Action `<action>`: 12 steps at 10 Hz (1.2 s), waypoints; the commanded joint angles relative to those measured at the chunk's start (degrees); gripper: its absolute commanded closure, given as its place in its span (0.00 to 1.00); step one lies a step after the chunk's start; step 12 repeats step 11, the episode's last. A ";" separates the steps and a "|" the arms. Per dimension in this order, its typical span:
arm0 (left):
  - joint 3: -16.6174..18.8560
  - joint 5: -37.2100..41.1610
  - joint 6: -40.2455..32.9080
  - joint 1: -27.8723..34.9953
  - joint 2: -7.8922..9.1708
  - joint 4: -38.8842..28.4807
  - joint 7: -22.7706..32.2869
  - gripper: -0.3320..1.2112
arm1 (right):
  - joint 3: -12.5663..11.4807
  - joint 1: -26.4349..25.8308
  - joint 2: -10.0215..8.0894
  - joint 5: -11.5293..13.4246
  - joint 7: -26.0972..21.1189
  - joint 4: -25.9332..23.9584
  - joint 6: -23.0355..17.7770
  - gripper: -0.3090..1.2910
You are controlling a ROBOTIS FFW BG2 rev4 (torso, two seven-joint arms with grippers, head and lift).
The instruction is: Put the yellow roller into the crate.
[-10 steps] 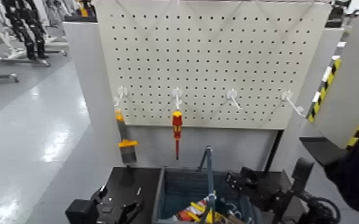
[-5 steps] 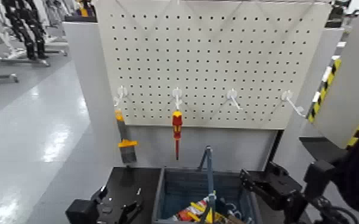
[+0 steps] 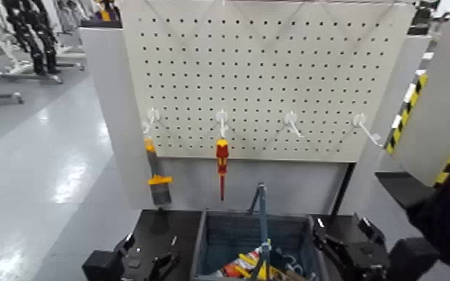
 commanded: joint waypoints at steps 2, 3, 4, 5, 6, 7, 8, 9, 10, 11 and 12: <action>0.13 0.00 -0.09 0.10 0.09 -0.09 -0.09 0.29 | 0.55 3.33 1.71 1.11 -2.15 -0.07 -4.73 0.27; 0.13 0.00 -0.18 0.19 0.09 -0.18 -0.09 0.29 | 0.73 4.30 2.24 1.46 -2.76 0.28 -6.32 0.27; 0.22 0.00 -0.18 0.28 0.09 -0.26 -0.09 0.29 | 0.91 4.91 2.50 1.90 -3.03 0.28 -6.58 0.27; 0.22 0.00 -0.35 0.28 0.09 -0.26 -0.09 0.29 | 0.99 5.44 2.68 2.87 -3.20 0.46 -7.72 0.27; 0.31 0.00 -0.35 0.37 0.09 -0.26 -0.09 0.29 | 0.99 6.06 2.85 4.01 -3.47 0.37 -8.34 0.27; 0.40 0.00 -0.44 0.46 0.09 -0.26 -0.09 0.29 | 1.08 6.50 2.85 4.98 -3.64 0.28 -8.34 0.27; 0.40 0.00 -0.44 0.54 0.09 -0.35 -0.09 0.29 | 1.43 6.85 2.94 5.41 -3.73 0.20 -7.81 0.27; 0.48 0.00 -0.44 0.63 0.09 -0.44 -0.09 0.29 | 1.52 7.11 3.12 5.33 -3.73 0.20 -7.55 0.27; 0.57 0.00 -0.44 0.72 0.09 -0.53 -0.09 0.29 | 1.70 7.20 3.29 5.33 -3.73 0.37 -7.37 0.27; 0.57 0.00 -0.53 0.72 0.09 -0.53 -0.09 0.29 | 1.96 7.20 3.29 5.33 -3.64 0.72 -7.28 0.27; 0.57 0.00 -0.53 0.72 0.09 -0.53 -0.09 0.29 | 1.96 7.20 3.29 5.33 -3.64 0.72 -7.28 0.27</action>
